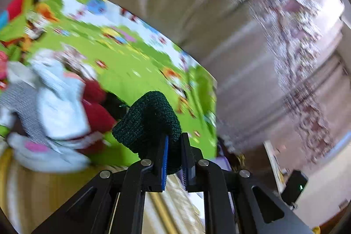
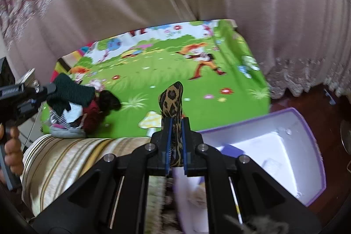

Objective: Organize soft objects
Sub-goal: 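Carry green knit and leopard item over the box and open both tools, then move both open tools back over the pile on the bed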

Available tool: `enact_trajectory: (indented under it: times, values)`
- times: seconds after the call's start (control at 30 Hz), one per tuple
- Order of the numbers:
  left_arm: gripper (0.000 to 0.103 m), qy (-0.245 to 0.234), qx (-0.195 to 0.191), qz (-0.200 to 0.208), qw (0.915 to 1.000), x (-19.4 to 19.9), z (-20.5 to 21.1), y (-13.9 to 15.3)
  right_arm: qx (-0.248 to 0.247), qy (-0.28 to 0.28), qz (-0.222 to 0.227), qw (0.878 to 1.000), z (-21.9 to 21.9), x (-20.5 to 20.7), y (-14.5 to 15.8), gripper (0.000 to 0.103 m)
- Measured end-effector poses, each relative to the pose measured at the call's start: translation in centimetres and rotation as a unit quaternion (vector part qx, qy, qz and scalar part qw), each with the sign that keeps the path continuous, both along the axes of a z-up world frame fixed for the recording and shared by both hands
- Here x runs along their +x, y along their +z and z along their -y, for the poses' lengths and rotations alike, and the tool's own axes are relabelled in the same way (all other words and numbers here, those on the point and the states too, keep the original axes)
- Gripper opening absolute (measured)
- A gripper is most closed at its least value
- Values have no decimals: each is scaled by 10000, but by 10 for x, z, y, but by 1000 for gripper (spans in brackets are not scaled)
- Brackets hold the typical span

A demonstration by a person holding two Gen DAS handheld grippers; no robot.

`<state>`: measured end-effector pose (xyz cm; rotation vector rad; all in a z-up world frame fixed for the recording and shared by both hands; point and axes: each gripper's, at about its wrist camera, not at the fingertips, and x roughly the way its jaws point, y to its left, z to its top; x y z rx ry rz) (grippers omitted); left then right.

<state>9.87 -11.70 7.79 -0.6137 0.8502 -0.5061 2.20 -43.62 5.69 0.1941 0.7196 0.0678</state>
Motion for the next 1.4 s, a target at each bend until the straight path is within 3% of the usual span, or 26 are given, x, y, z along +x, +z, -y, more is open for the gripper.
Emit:
enact_trajectory:
  times: [0.27,0.43,0.67,0.73,0.83,0.97,1.4]
  values:
    - [11,-1209,75,-256,9923,-20,95,-16,-69,-684,-71,9976,55,-23,-5,11]
    - [11,-1932,211,-434,9800,-43,145,-27,-92,-990,-92,9950,79,-32,-6,11]
    - [11,-2589,453,-696,9623,-68,192,-45,-69,-1139,-123,9934,91,-38,-10,13]
    - [17,-2733,511,-861,9567,-72,202,-54,-49,-1206,-139,9926,94,-39,-11,22]
    - [23,-2878,555,-1017,9507,-75,209,-62,-41,-1325,-138,9911,99,-43,-11,53]
    - [41,-2791,529,-999,9536,-74,202,-61,-16,-1349,-121,9908,102,-44,-12,56]
    - [41,-2360,541,-643,9681,-59,181,-44,-12,-1156,-179,9931,88,-38,-12,57]
